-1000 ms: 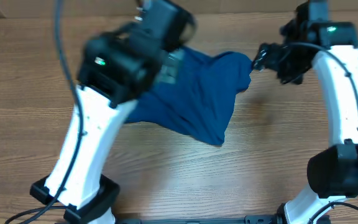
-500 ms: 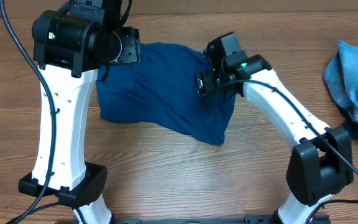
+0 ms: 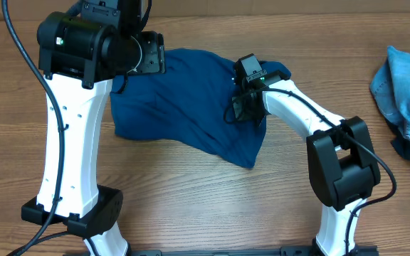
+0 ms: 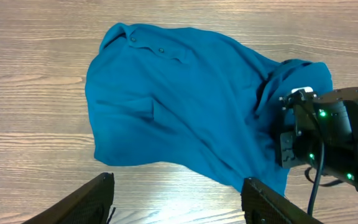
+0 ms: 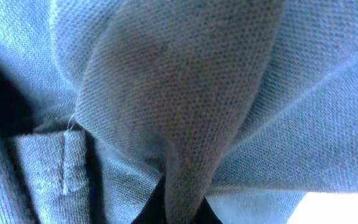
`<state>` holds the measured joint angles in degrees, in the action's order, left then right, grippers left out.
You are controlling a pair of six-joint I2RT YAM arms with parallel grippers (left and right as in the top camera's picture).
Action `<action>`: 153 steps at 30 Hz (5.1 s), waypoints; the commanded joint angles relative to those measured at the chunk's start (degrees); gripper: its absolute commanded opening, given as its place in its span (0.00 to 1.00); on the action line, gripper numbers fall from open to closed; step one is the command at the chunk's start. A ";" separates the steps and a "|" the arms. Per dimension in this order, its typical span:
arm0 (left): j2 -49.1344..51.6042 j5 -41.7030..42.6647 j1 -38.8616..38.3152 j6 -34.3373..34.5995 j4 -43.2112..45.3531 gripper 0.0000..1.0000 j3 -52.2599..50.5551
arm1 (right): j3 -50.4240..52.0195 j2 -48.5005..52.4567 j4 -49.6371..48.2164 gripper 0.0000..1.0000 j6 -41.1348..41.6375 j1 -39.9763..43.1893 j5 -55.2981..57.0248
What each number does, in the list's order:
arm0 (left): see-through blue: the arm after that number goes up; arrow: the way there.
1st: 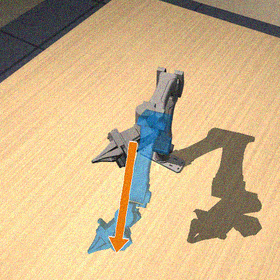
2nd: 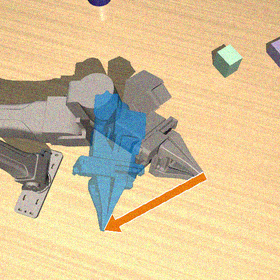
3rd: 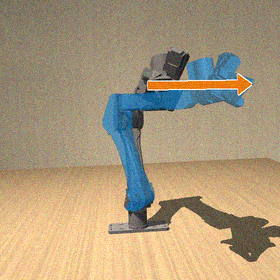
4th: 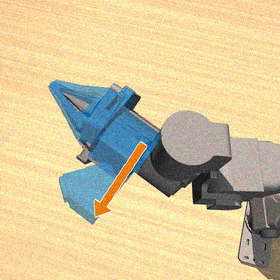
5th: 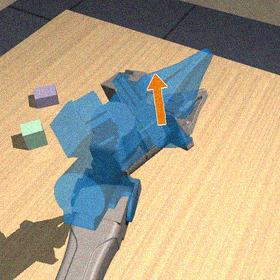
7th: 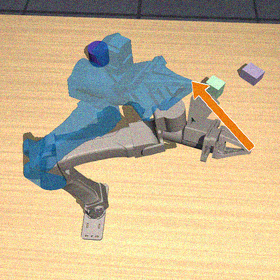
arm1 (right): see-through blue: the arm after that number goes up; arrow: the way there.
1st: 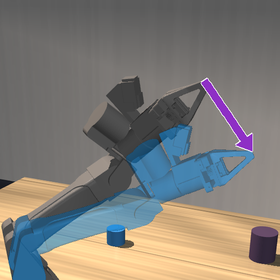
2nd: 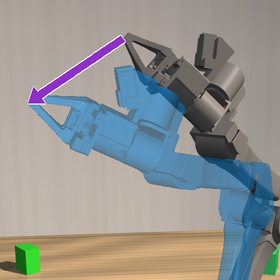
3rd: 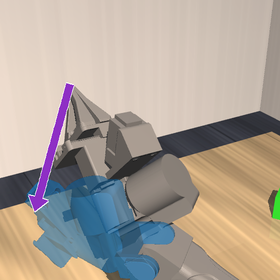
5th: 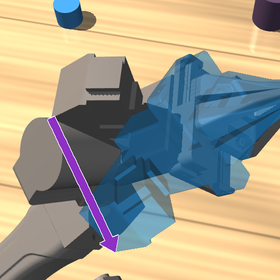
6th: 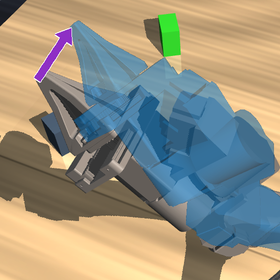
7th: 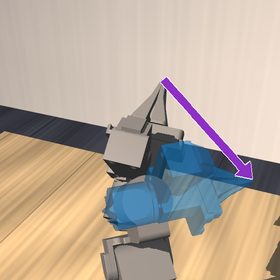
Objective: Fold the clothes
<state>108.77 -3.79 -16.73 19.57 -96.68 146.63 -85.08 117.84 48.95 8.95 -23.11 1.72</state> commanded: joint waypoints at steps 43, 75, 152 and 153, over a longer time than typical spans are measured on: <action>-0.02 0.42 0.22 -1.66 -0.11 0.76 0.11 | -0.44 -3.21 2.45 0.68 4.13 8.07 -4.81; -0.02 0.22 0.22 -4.42 -0.11 0.82 0.11 | -0.55 -18.29 19.23 0.08 9.57 23.82 4.13; 10.84 17.77 11.98 -19.34 33.09 0.04 -45.29 | -0.55 -18.32 15.08 0.04 8.44 24.68 -4.28; 9.81 17.59 12.39 -19.39 30.91 0.04 -42.71 | -0.55 -18.32 14.86 0.04 8.17 24.68 -4.20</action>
<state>122.65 15.90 -6.15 -1.19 -62.39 96.31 -85.38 99.81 64.42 17.96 1.78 -2.98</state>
